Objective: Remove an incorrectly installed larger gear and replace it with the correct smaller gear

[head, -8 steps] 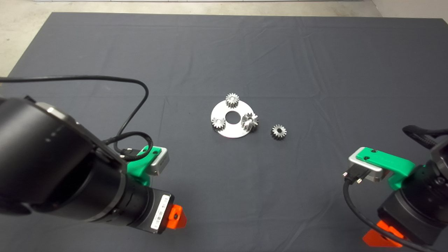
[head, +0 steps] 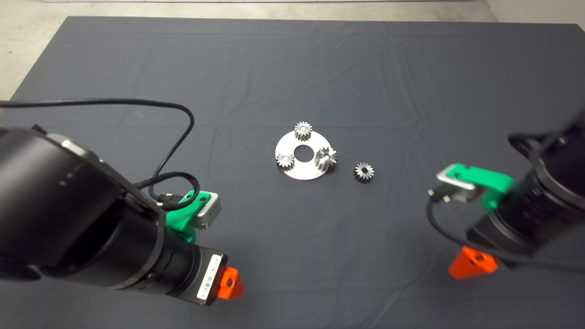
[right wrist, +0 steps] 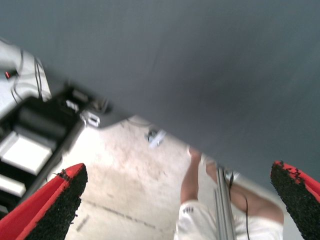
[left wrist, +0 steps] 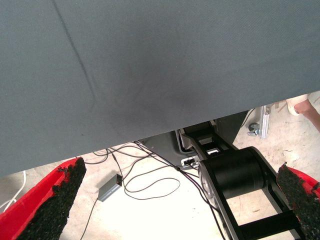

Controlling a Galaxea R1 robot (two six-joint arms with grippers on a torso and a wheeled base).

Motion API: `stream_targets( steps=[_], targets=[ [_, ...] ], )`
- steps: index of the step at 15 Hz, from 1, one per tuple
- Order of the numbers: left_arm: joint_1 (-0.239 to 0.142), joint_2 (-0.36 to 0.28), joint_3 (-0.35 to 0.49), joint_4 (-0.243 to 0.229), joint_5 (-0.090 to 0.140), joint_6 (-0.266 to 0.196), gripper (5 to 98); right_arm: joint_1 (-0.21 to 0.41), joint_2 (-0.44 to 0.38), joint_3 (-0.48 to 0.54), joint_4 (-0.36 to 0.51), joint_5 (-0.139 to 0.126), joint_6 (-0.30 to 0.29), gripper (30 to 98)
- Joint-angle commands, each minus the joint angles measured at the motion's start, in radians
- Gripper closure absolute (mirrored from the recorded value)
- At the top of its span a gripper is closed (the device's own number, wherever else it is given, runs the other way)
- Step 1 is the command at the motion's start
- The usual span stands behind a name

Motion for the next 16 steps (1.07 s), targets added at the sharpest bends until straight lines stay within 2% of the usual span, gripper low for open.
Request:
stream_targets(
  steps=[1,3,6,9,10,12,13,16],
  targets=[
    [-0.015,0.003,0.017,-0.014,0.003,0.004,5.4,-0.038,0.198,-0.313,-0.139,-0.104,-0.236,31.7],
    [-0.015,0.003,0.017,-0.015,0.006,0.002,5.4,-0.041,0.255,-0.375,-0.188,-0.104,-0.281,31.7],
    [-0.015,0.003,0.017,-0.017,0.006,0.001,5.4,-0.048,0.298,-0.389,-0.284,-0.104,-0.364,31.7],
    [-0.015,0.003,0.017,-0.016,0.012,0.002,5.4,-0.100,0.326,-0.442,-0.336,-0.104,-0.458,31.7],
    [-0.015,0.003,0.017,-0.016,0.013,0.004,5.4,-0.115,0.342,-0.497,-0.367,-0.102,-0.469,31.7],
    [-0.015,0.003,0.017,-0.016,0.013,0.004,5.4,-0.123,0.371,-0.517,-0.413,-0.102,-0.500,31.7],
    [-0.015,0.003,0.017,-0.017,0.013,0.004,5.4,-0.124,0.391,-0.531,-0.419,-0.104,-0.515,31.7],
    [-0.015,0.003,0.017,-0.016,0.013,0.004,5.4,-0.153,0.460,-0.659,-0.424,-0.102,-0.544,31.7]
  ],
)
